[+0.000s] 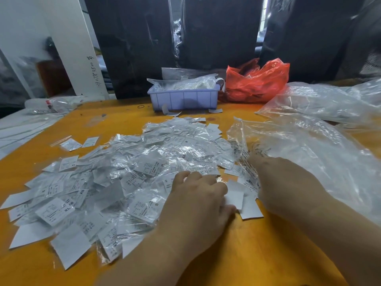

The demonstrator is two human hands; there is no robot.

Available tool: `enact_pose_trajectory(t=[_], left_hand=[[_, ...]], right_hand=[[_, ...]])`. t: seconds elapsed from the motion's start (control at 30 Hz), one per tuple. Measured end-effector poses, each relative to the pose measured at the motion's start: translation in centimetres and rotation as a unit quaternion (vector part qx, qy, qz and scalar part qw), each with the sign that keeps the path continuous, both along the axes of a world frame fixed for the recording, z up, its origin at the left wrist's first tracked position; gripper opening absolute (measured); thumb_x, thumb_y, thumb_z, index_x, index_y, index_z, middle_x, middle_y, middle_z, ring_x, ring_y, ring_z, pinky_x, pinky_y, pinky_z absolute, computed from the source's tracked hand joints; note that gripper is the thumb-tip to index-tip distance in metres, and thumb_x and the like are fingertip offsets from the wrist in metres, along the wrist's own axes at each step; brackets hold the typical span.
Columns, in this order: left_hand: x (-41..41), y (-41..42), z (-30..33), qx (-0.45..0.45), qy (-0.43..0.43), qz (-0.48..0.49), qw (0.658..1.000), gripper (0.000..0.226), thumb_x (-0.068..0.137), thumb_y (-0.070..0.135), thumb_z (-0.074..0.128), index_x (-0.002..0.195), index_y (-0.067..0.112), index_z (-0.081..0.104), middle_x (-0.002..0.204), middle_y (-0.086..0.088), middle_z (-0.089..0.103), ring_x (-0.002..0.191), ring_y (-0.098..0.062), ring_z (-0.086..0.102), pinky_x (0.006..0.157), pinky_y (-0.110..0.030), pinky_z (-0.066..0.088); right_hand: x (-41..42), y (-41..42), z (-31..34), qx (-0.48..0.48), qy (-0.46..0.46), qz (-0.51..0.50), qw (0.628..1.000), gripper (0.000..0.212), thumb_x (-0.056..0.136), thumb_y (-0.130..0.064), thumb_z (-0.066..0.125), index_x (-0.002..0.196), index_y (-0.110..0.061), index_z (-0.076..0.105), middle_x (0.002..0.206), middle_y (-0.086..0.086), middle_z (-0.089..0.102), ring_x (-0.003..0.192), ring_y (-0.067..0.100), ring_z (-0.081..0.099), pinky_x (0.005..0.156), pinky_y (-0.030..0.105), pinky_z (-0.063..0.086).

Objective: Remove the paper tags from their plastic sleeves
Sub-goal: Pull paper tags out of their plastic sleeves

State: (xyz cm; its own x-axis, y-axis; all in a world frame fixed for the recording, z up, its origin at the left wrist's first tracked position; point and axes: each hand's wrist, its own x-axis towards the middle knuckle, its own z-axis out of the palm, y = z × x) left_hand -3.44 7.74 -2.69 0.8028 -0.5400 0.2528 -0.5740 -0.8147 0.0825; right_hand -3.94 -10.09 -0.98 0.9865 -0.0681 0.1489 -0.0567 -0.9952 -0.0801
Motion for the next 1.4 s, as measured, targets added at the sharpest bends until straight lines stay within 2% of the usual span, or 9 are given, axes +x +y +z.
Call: enact_pose_trajectory(t=[0.07,0.33,0.5,0.6,0.73,0.93,1.03,1.27,1.4], left_hand=[[-0.2,-0.2,0.0,0.005,-0.007,-0.004,1.0,0.032,0.097,0.049,0.037,0.107,0.03,0.06,0.113,0.011,0.058,0.11,-0.016,0.046,0.108,-0.038,0.021],[-0.6,-0.5,-0.3,0.004,-0.018,-0.007,1.0,0.039,0.096,0.047,0.031,0.098,0.025,0.062,0.101,0.003,0.054,0.097,-0.02,0.047,0.097,-0.04,0.033],[-0.7,-0.7,-0.3,0.015,-0.036,-0.011,0.999,0.034,0.098,0.047,0.04,0.093,0.023,0.063,0.1,0.002,0.053,0.098,-0.021,0.045,0.092,-0.041,0.032],[-0.9,-0.8,-0.6,0.008,-0.103,-0.047,0.994,0.031,0.089,0.033,0.048,0.066,0.023,0.065,0.073,0.005,0.058,0.073,-0.019,0.056,0.074,-0.038,0.046],[-1.0,-0.7,-0.6,-0.007,-0.131,-0.042,0.991,0.027,0.084,0.029,0.045,0.063,0.025,0.061,0.065,0.007,0.056,0.064,-0.017,0.055,0.069,-0.035,0.048],[-1.3,-0.6,-0.1,-0.067,-0.111,-0.025,0.991,0.004,0.073,0.023,0.05,0.069,0.023,0.052,0.062,0.005,0.054,0.058,-0.019,0.051,0.063,-0.034,0.046],[-1.4,-0.3,0.5,-0.103,-0.116,-0.015,0.988,0.006,0.07,0.019,0.058,0.071,0.021,0.052,0.058,0.005,0.052,0.054,-0.02,0.048,0.059,-0.036,0.048],[-2.0,0.6,2.0,-0.201,-0.112,0.005,0.973,0.005,0.077,0.022,0.057,0.075,0.022,0.052,0.051,0.007,0.051,0.046,-0.016,0.049,0.045,-0.033,0.044],[-2.0,1.0,2.3,-0.314,0.012,0.032,0.949,0.006,0.079,0.037,0.048,0.078,0.032,0.05,0.065,0.012,0.06,0.064,-0.007,0.058,0.048,-0.03,0.047]], right_hand=[[0.0,0.0,0.1,-0.004,-0.002,0.006,1.0,0.042,0.081,-0.003,0.044,0.118,-0.023,0.048,0.085,-0.005,0.049,0.078,0.021,0.05,0.058,0.031,0.044],[0.0,-0.2,0.3,-0.052,0.038,-0.029,0.997,0.039,0.088,-0.017,0.045,0.126,-0.023,0.043,0.114,0.001,0.048,0.106,0.027,0.042,0.077,0.034,0.04],[-0.3,-0.2,0.2,-0.036,0.038,-0.015,0.999,0.014,0.087,-0.013,0.047,0.097,-0.021,0.042,0.078,-0.004,0.044,0.075,0.02,0.046,0.06,0.033,0.044],[-0.2,-0.2,0.3,-0.026,0.016,-0.007,0.999,0.016,0.085,-0.009,0.047,0.091,-0.022,0.04,0.077,-0.005,0.043,0.073,0.019,0.046,0.06,0.033,0.045],[-0.2,-0.3,0.3,-0.029,0.011,-0.005,1.0,0.022,0.084,-0.007,0.048,0.1,-0.022,0.048,0.079,-0.005,0.046,0.076,0.02,0.05,0.062,0.034,0.051],[-0.3,0.2,0.5,-0.04,0.022,-0.01,0.999,0.02,0.082,-0.005,0.047,0.09,-0.022,0.043,0.09,-0.002,0.043,0.084,0.023,0.046,0.067,0.037,0.052],[-0.2,-0.1,0.5,-0.051,0.028,-0.03,0.998,0.019,0.087,-0.009,0.046,0.102,-0.022,0.044,0.089,0.0,0.032,0.087,0.023,0.037,0.066,0.035,0.046],[-0.3,0.0,0.6,-0.062,0.0,-0.028,0.998,0.025,0.083,-0.006,0.051,0.1,-0.025,0.054,0.079,-0.005,0.051,0.076,0.021,0.054,0.063,0.033,0.054],[-0.5,0.1,1.0,-0.046,-0.047,-0.035,0.997,0.028,0.082,-0.007,0.053,0.103,-0.025,0.061,0.094,-0.003,0.063,0.086,0.024,0.057,0.066,0.035,0.056]])
